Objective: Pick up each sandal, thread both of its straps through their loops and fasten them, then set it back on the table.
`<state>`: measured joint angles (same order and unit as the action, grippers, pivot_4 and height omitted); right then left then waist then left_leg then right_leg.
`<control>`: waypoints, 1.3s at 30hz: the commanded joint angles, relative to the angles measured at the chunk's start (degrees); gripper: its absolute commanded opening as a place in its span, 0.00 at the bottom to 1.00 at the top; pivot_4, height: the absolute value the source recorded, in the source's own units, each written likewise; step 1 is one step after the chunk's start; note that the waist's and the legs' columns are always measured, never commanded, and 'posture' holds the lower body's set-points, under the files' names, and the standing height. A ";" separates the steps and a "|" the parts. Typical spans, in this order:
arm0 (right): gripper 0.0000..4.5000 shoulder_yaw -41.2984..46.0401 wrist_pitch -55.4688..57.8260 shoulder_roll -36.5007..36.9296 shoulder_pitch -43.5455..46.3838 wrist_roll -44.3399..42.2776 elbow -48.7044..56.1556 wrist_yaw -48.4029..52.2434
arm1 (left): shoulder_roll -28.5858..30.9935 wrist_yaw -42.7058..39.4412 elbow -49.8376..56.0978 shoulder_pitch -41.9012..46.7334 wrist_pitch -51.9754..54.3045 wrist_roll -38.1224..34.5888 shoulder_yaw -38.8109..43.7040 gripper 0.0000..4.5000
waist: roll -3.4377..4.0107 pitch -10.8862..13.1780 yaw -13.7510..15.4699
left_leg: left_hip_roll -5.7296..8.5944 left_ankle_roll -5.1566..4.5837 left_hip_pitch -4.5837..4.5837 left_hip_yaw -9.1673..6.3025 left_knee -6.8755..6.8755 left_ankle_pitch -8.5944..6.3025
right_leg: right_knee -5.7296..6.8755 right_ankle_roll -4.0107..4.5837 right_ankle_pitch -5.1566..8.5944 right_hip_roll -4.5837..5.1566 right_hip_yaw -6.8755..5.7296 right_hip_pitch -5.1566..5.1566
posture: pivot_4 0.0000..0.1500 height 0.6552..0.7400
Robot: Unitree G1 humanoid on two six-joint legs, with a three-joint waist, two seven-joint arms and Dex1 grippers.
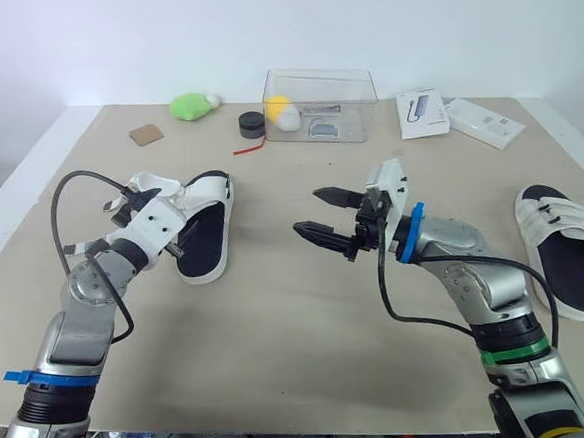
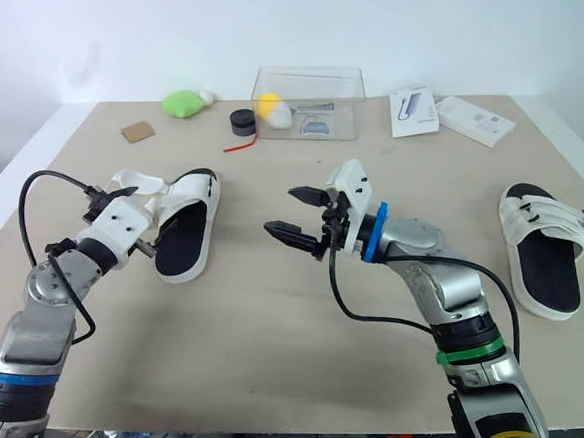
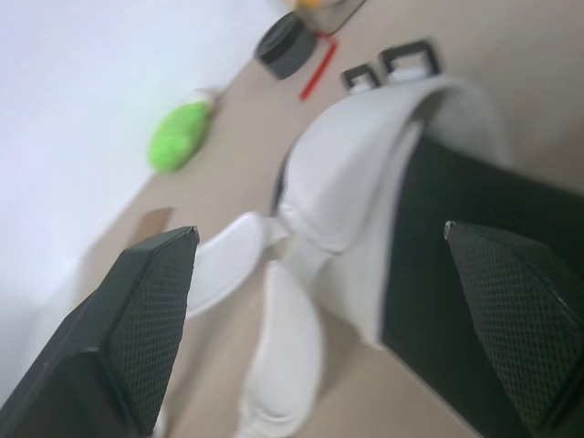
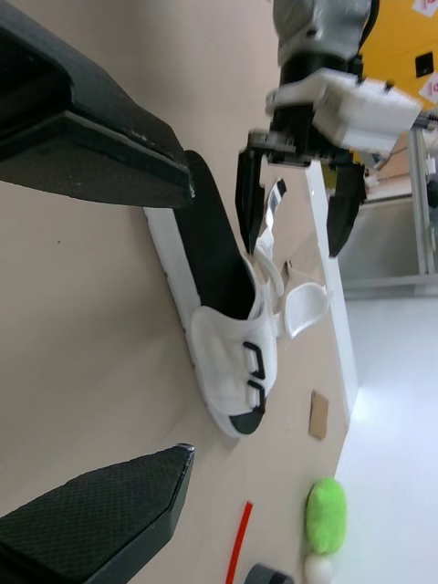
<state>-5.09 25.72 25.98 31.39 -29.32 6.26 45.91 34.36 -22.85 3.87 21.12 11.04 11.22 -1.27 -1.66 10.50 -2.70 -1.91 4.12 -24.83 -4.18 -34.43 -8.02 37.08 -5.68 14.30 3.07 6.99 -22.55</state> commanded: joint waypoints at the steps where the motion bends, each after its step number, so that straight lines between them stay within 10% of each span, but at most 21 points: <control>1: 0.98 -0.32 -1.90 -1.09 2.02 1.41 0.25 0.72 | -0.66 3.05 -5.01 4.00 -4.54 3.75 -2.31 1.00 | 0.00 0.00 0.00 | 0.00 0.02 -0.01 0.00 0.00 0.01 | 0.00 -0.01 -0.02 0.00 0.00 -0.01 | 1.00 1.00; 9: 0.98 0.58 -2.17 -1.63 2.08 2.94 0.07 0.18 | -1.92 4.84 -17.56 10.82 -11.19 6.43 -5.60 1.00 | 0.00 0.00 0.00 | 0.00 0.05 -0.30 0.00 0.04 0.05 | 0.04 -0.12 -0.12 0.00 0.00 -0.35 | 1.00 1.00; 22: 1.00 6.25 1.34 -0.19 0.95 -1.17 2.85 -0.47 | 0.06 2.48 -30.26 17.49 -28.94 5.41 -6.78 0.04 | 0.00 0.00 0.01 | 0.00 0.05 -0.33 0.00 0.07 0.10 | 0.09 -0.14 -0.13 -0.02 0.01 -0.40 | 1.00 1.00; 32: 1.00 9.27 6.92 4.64 -2.39 -6.36 7.40 2.22 | 6.67 -16.85 -52.65 30.48 -77.20 -1.69 -14.40 0.04 | -0.01 0.01 0.13 | 0.03 0.05 -0.54 0.00 0.12 0.10 | 0.04 -0.08 -0.11 -0.01 0.02 -0.54 | 1.00 1.00; 39: 1.00 11.47 8.71 8.11 -5.05 -7.76 9.87 2.26 | 7.09 -16.41 -58.08 33.76 -102.88 -3.47 -26.96 0.04 | -0.01 0.01 0.12 | 0.04 0.05 -0.58 0.00 0.12 0.10 | 0.05 0.15 -0.26 0.01 0.05 -0.57 | 1.00 1.00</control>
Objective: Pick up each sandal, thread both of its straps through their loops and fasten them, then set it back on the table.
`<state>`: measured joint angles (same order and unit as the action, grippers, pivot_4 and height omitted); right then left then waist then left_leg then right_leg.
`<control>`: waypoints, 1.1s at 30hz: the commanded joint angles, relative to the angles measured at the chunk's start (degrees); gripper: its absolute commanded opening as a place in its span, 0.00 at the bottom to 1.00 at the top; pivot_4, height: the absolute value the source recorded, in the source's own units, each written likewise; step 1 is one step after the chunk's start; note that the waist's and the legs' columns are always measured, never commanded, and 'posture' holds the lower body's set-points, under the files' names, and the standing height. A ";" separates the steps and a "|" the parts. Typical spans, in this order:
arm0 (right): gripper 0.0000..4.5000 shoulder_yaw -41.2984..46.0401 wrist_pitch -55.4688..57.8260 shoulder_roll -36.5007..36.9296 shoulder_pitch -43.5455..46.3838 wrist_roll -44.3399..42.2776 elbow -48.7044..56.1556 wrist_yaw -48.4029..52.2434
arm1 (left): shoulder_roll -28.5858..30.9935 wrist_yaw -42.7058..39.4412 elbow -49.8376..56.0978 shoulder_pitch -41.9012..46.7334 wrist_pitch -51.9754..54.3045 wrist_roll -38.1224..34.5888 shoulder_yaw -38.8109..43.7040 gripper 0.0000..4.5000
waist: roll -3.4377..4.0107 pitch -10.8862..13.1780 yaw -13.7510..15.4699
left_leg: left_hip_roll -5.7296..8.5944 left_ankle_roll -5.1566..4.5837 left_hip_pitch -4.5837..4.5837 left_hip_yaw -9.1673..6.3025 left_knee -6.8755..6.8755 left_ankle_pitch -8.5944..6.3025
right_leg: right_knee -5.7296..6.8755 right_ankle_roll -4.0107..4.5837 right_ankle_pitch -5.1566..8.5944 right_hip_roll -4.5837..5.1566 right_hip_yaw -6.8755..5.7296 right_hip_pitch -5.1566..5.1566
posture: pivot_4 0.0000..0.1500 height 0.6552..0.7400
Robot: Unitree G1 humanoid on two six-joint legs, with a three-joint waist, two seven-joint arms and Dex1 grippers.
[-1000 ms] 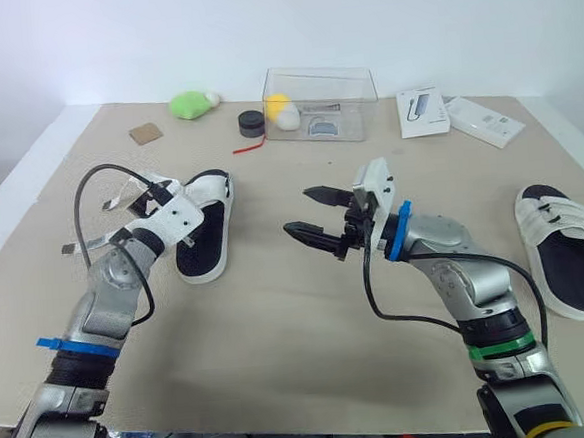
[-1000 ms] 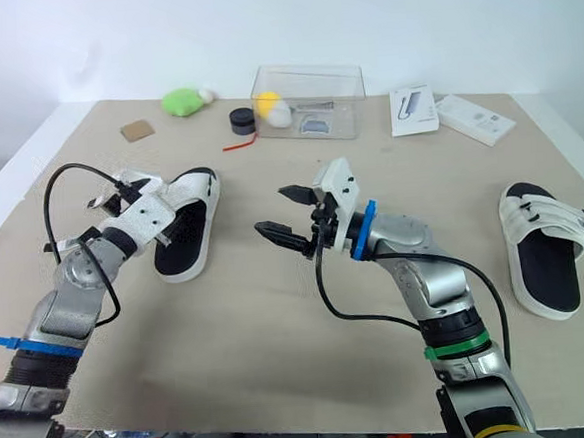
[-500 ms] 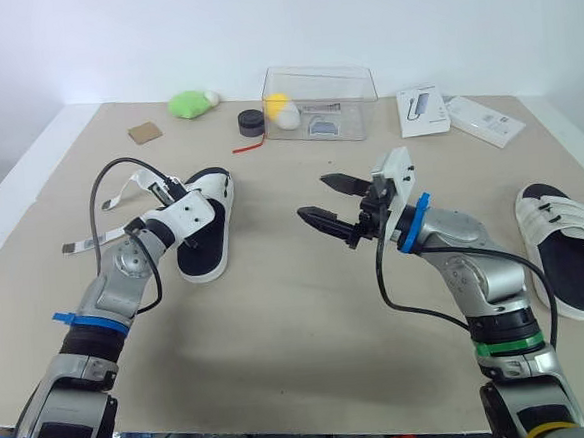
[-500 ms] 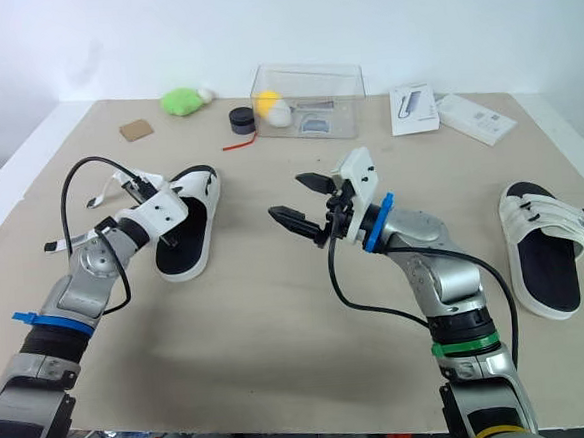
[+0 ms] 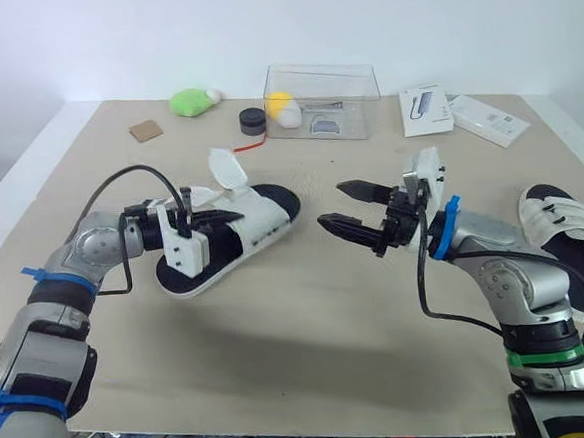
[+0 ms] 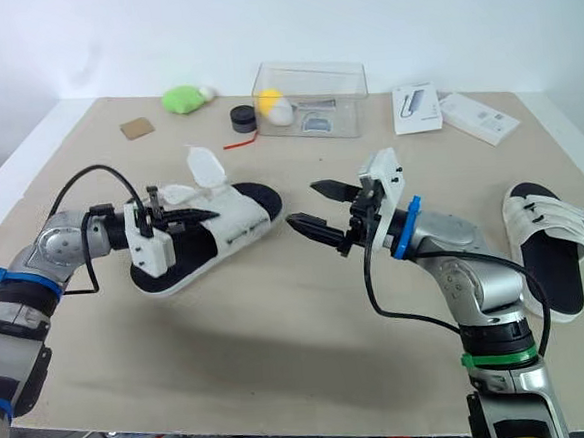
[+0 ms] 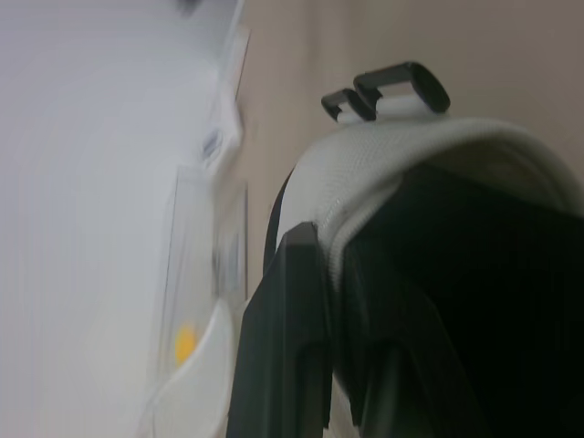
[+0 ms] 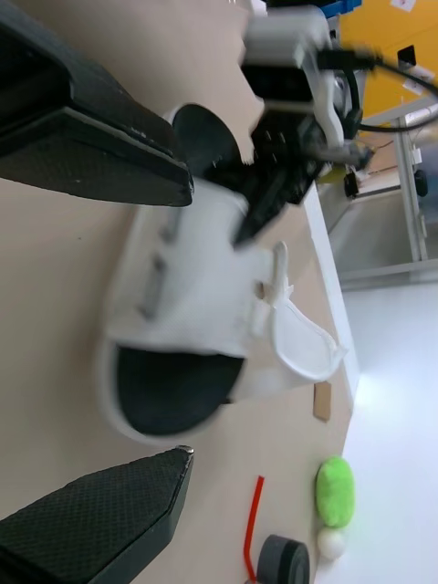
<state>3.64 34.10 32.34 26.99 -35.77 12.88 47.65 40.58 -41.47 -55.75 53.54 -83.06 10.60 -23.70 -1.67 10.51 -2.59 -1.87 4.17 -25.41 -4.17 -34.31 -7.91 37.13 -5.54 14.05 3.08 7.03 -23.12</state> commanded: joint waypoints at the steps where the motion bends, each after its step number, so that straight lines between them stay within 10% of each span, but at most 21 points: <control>1: 1.00 3.11 0.75 2.27 -1.06 -1.73 3.84 0.44 | 1.17 2.76 2.45 1.30 -9.44 -3.65 -6.83 0.04 | 0.00 0.00 0.00 | 0.00 0.00 -0.01 0.00 0.00 0.00 | 0.00 0.00 0.00 0.01 0.01 0.01 | 1.00 1.00; 9: 1.00 4.31 3.29 4.39 -4.40 -4.05 8.24 -0.50 | 0.52 5.87 1.50 4.65 -9.44 -2.09 -12.56 0.04 | -0.01 0.01 -0.02 | 0.00 -0.03 -0.02 0.00 -0.12 0.02 | 0.06 -0.36 0.12 0.00 0.00 0.00 | 1.00 1.00; 19: 1.00 4.16 4.15 4.46 -5.63 -4.15 10.09 -1.63 | -1.49 16.21 -3.46 7.77 -9.44 17.13 -10.24 0.04 | -0.01 0.01 0.00 | 0.01 -0.06 -0.02 0.00 -0.14 0.05 | 0.06 -0.41 0.09 0.00 0.00 0.01 | 1.00 1.00; 27: 1.00 3.13 3.70 4.04 -5.57 -3.65 10.00 -1.60 | -1.24 28.91 -6.84 8.68 -8.17 31.10 -4.56 0.68 | -0.01 0.01 0.01 | 0.01 -0.06 -0.02 0.00 -0.14 0.05 | 0.06 -0.42 0.10 0.00 0.00 0.01 | 1.00 1.00; 33: 1.00 2.95 3.46 3.96 -5.56 -3.58 9.99 -1.46 | 1.04 31.58 -6.26 5.07 -2.09 26.07 -0.90 0.99 | -0.01 0.01 -0.03 | 0.01 -0.05 -0.02 0.00 -0.14 0.05 | 0.06 -0.44 0.09 0.00 0.00 0.01 | 1.00 1.00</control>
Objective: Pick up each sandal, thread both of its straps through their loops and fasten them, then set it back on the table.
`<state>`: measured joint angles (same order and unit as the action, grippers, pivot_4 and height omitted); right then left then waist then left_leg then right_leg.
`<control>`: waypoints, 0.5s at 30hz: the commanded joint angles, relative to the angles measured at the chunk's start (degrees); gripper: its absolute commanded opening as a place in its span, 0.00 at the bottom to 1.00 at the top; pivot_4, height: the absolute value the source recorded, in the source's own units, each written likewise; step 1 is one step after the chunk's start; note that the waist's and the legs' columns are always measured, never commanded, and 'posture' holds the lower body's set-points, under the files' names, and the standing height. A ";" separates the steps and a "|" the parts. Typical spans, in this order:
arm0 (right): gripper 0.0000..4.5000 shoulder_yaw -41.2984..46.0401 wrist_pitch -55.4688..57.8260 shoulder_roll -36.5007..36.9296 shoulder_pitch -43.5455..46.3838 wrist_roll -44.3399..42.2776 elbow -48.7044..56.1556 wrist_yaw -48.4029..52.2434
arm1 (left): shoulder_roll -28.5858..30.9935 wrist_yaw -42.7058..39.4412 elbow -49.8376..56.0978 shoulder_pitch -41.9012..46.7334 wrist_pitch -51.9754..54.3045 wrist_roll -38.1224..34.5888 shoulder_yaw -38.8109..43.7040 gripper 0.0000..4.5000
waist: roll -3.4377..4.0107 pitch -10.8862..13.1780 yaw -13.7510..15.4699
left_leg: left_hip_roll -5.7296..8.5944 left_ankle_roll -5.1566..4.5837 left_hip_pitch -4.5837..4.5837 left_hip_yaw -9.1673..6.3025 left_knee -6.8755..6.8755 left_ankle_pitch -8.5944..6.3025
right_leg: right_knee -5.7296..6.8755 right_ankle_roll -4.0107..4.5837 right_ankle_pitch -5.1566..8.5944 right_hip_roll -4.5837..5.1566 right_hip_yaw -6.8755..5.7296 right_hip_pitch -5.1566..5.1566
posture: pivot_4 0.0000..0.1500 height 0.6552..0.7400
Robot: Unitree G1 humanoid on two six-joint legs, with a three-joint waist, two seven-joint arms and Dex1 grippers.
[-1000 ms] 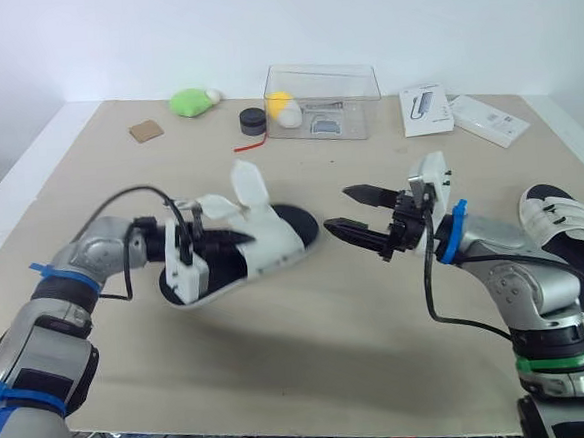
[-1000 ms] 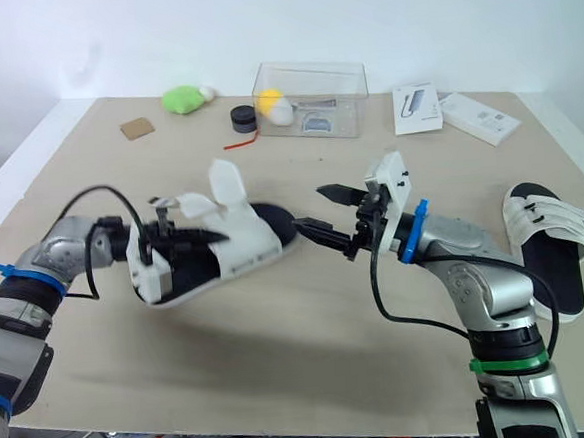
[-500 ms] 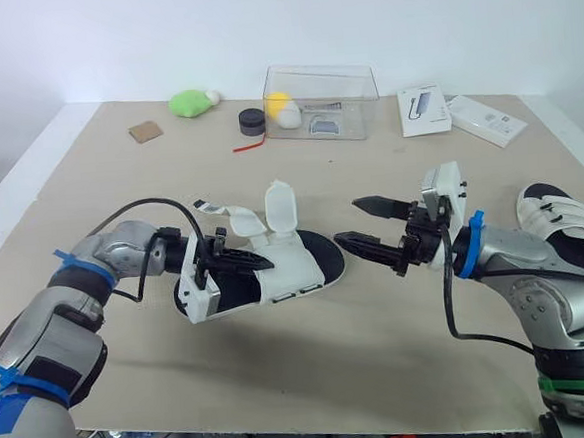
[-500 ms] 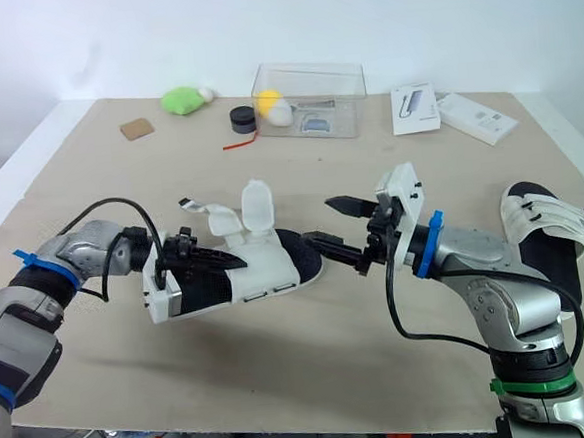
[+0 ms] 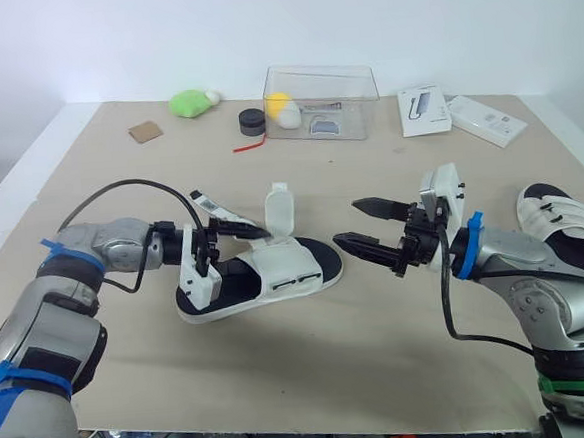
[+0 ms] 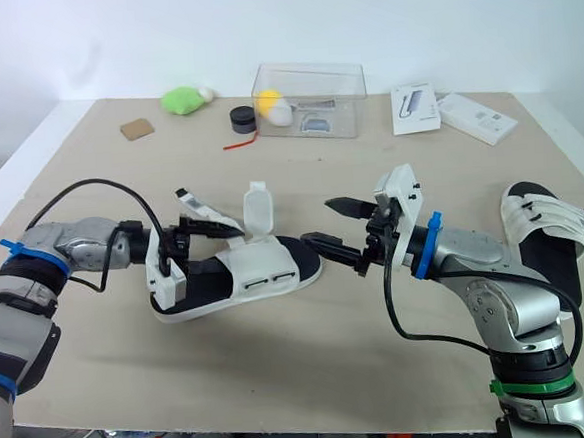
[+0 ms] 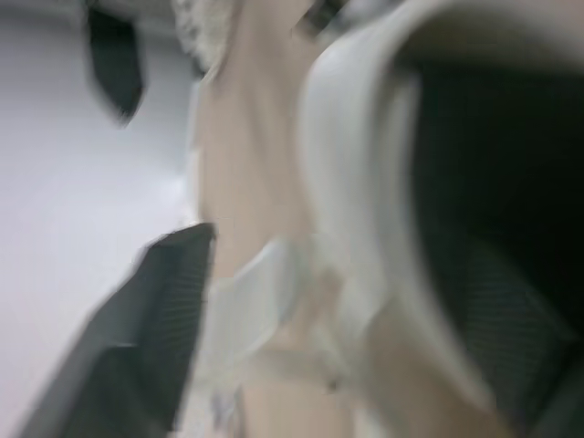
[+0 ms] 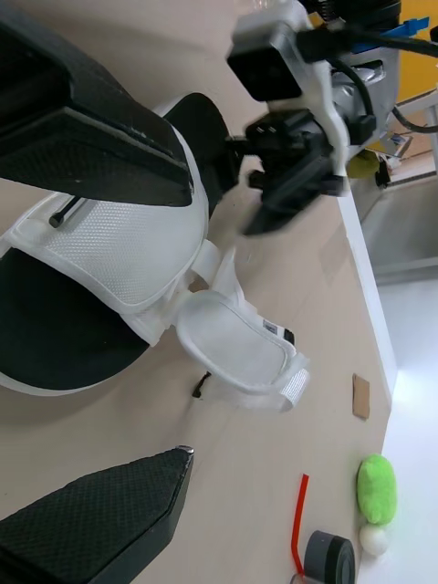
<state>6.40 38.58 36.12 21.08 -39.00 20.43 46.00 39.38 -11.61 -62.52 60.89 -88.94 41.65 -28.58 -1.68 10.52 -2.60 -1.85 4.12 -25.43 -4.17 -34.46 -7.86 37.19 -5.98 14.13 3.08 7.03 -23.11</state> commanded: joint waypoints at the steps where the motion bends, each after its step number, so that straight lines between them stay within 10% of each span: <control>1: 1.00 0.16 -1.07 0.11 0.35 -0.35 2.40 0.21 | 2.46 0.89 2.09 -3.86 5.09 -6.56 4.30 0.99 | 0.00 0.00 -0.04 | 0.00 0.00 0.00 0.00 0.00 0.00 | 0.01 0.00 0.00 0.00 0.00 0.00 | 1.00 1.00; 15: 1.00 -2.03 -1.91 -0.52 2.44 0.66 0.51 1.11 | 2.62 -18.32 38.57 -24.14 34.43 -26.99 6.41 0.99 | 0.01 -0.01 0.00 | -0.04 0.00 0.06 0.00 0.01 0.13 | 0.13 0.11 -0.07 -0.01 -0.02 0.02 | 1.00 1.00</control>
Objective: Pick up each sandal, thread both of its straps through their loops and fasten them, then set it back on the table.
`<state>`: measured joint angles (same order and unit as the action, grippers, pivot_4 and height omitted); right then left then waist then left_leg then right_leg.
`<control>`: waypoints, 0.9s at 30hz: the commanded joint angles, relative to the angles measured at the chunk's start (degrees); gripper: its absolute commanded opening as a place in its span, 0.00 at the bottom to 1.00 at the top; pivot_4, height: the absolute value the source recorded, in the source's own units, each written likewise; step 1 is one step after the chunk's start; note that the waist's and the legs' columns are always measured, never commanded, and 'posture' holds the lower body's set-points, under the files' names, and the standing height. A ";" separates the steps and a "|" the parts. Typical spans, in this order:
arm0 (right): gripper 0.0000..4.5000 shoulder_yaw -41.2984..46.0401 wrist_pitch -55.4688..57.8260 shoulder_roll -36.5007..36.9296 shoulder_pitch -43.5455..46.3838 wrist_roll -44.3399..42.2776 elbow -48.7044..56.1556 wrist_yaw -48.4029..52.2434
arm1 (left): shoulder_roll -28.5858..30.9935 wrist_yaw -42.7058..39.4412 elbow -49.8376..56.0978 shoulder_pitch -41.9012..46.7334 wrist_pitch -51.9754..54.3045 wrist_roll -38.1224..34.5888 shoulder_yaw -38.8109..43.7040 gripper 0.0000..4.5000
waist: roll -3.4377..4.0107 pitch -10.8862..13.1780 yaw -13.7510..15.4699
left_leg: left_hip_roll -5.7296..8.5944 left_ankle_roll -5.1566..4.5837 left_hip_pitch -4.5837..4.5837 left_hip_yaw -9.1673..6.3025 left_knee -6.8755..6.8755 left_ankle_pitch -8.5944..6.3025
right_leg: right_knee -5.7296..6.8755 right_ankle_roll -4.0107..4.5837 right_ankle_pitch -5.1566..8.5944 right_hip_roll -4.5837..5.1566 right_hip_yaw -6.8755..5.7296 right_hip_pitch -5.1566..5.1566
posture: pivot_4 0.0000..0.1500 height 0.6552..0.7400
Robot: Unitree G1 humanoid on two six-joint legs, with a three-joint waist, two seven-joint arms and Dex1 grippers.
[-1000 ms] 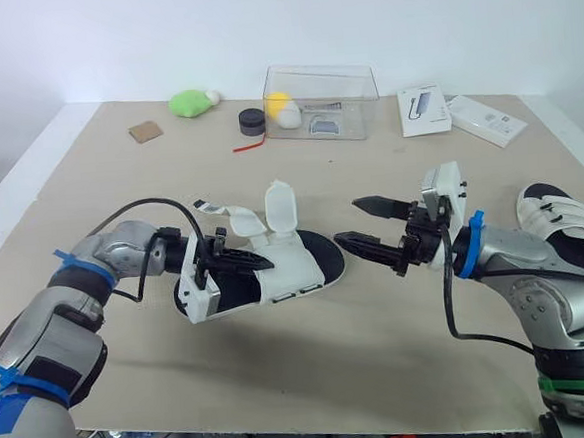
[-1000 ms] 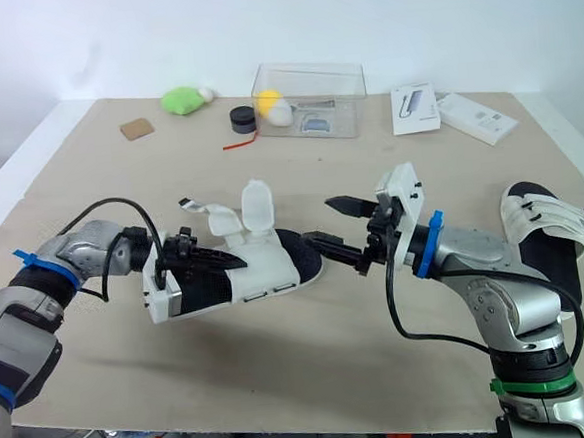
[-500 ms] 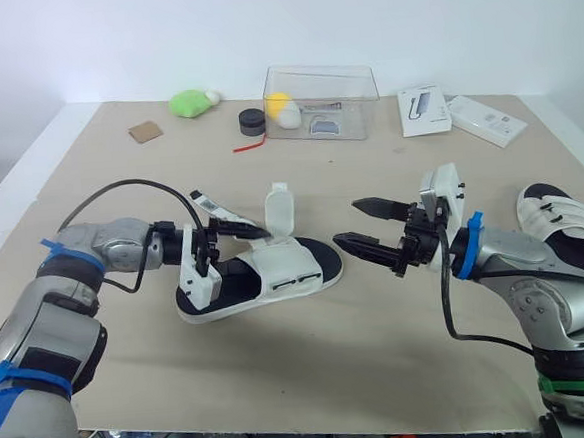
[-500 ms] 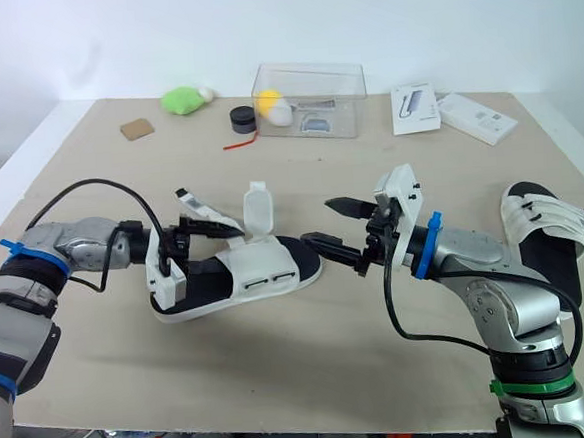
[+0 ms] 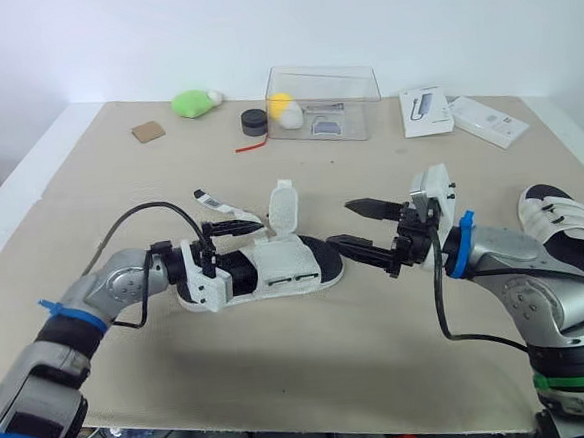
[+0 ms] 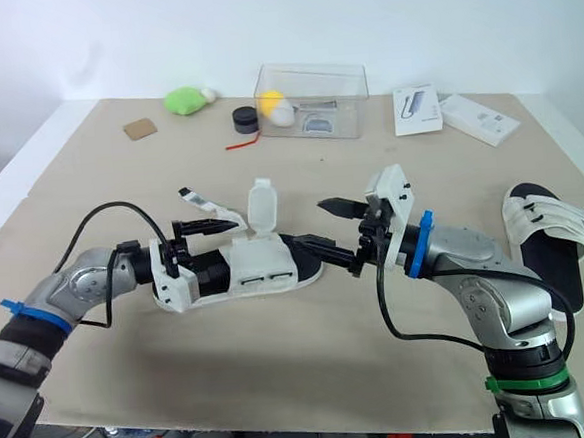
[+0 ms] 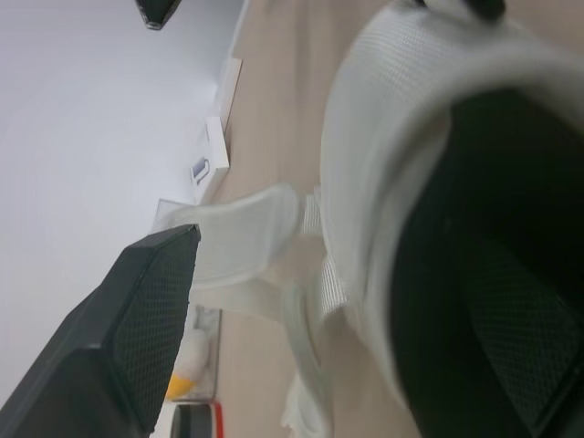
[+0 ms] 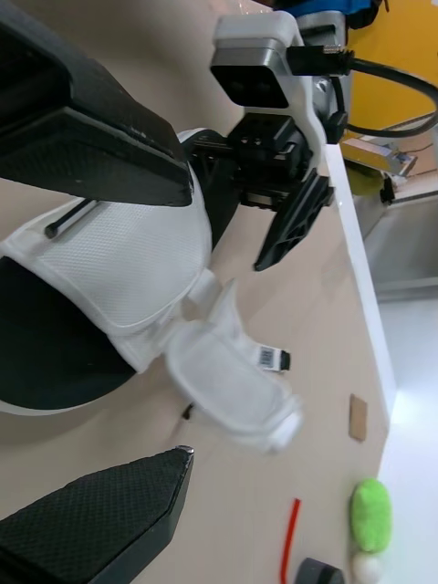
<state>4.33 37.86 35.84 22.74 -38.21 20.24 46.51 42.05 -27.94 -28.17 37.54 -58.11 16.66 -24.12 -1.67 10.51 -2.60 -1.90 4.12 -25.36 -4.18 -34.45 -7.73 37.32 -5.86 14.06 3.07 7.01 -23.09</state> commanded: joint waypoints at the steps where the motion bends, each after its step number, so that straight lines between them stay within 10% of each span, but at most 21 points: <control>1: 1.00 -0.04 -1.25 -0.30 0.78 -0.05 0.69 0.61 | -0.25 -2.30 4.79 -1.00 4.28 -1.91 2.17 0.99 | 0.00 0.00 -0.03 | 0.00 0.00 0.01 0.00 0.00 0.02 | 0.00 -0.01 -0.02 0.00 0.00 0.00 | 1.00 1.00; 10: 1.00 -0.03 -1.42 -0.39 0.50 0.42 0.82 0.76 | -0.34 -4.93 -2.50 3.25 -4.64 -1.18 1.45 0.01 | 0.00 0.00 -0.01 | 0.00 -0.07 0.03 0.00 0.00 0.11 | 0.00 0.02 -0.10 0.00 0.00 0.00 | 1.00 1.00; 18: 1.00 -0.03 -1.64 -0.32 -0.04 0.70 1.16 0.96 | -2.41 -1.18 -24.50 18.46 -32.69 8.27 -0.41 0.00 | -0.01 0.00 0.02 | 0.02 -0.08 -0.03 0.02 0.02 0.12 | -0.10 -0.03 -0.13 0.00 0.01 -0.02 | 1.00 1.00; 27: 1.00 0.24 -1.28 -0.16 -2.53 0.88 3.30 -0.32 | -6.60 6.55 -32.53 23.46 -31.05 19.65 1.07 0.00 | -0.01 0.01 -0.20 | 0.04 -0.07 -0.07 0.01 0.03 0.12 | -0.11 -0.12 -0.12 0.00 0.03 -0.05 | 1.00 1.00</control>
<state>3.66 37.09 35.35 19.96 -36.87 20.68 46.30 34.87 -23.82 -60.49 59.66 -89.75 36.15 -24.80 -1.68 10.52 -2.79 -1.86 4.05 -25.44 -4.16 -34.41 -7.61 37.22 -5.98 13.94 3.07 7.04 -23.16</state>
